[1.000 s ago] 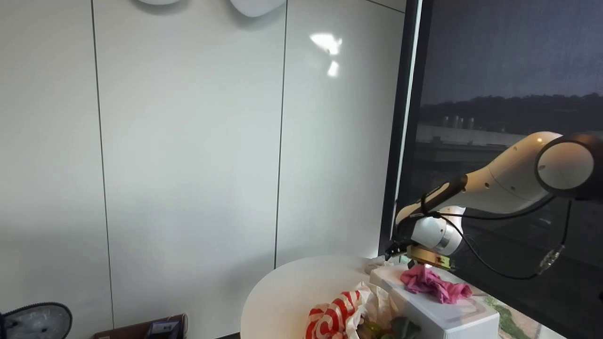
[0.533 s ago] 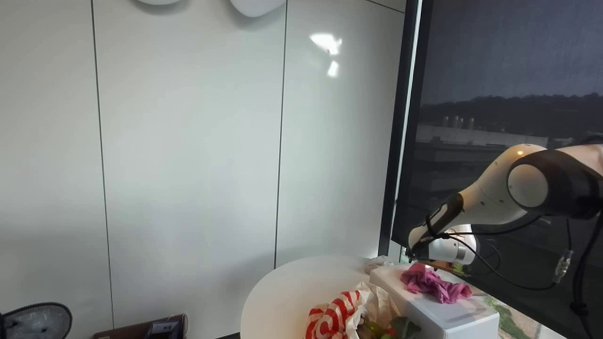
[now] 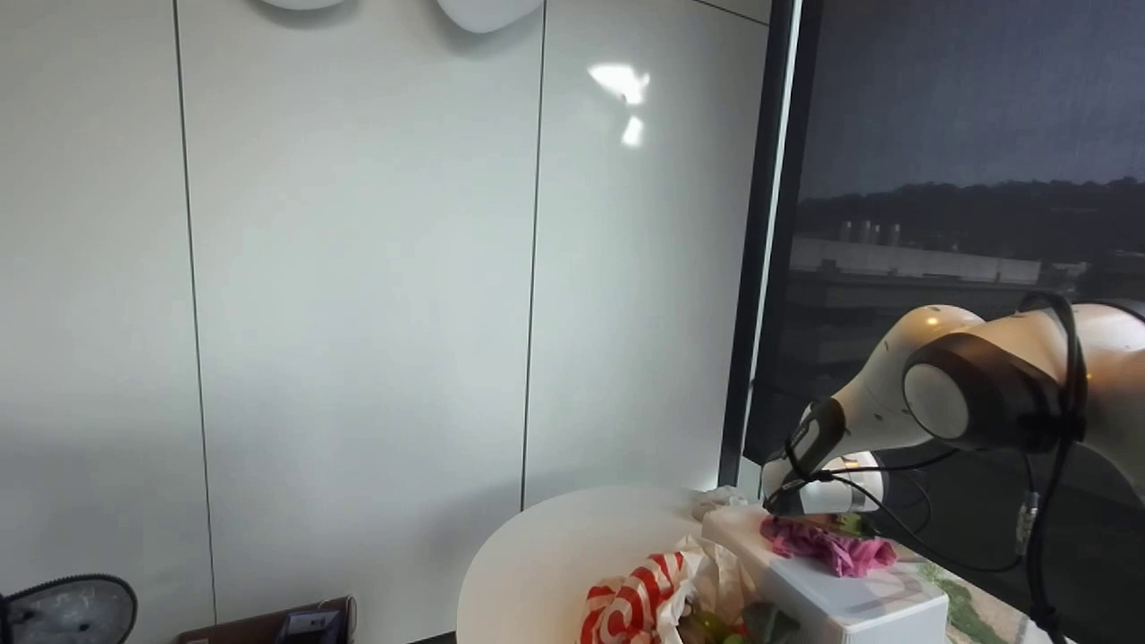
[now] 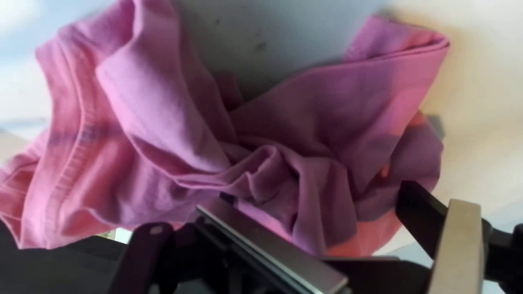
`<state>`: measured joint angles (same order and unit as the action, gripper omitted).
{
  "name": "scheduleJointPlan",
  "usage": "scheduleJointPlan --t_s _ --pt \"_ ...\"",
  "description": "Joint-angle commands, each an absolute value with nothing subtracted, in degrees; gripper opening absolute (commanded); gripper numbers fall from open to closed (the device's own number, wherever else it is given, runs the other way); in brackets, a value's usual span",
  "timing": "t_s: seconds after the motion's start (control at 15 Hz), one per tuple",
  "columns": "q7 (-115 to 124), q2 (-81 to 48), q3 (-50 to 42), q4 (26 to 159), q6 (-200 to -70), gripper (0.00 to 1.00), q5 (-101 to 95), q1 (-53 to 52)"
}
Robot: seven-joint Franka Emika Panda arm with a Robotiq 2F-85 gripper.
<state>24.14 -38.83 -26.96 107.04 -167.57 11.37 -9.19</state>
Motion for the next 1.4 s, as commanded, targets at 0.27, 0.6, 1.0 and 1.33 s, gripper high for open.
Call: scheduleJointPlan --t_s 0.27,0.6,1.0,1.33 --pt "33.2 -43.0 -32.0 101.1 -162.6 0.54 4.3 -11.1" --pt "35.3 -41.8 -31.2 100.5 -158.6 0.17 2.6 -10.5" --pt "34.9 -36.1 -28.2 101.8 -149.8 0.08 0.8 -9.2" --pt "28.1 -26.2 -20.1 106.3 -148.6 0.08 2.1 -5.1"
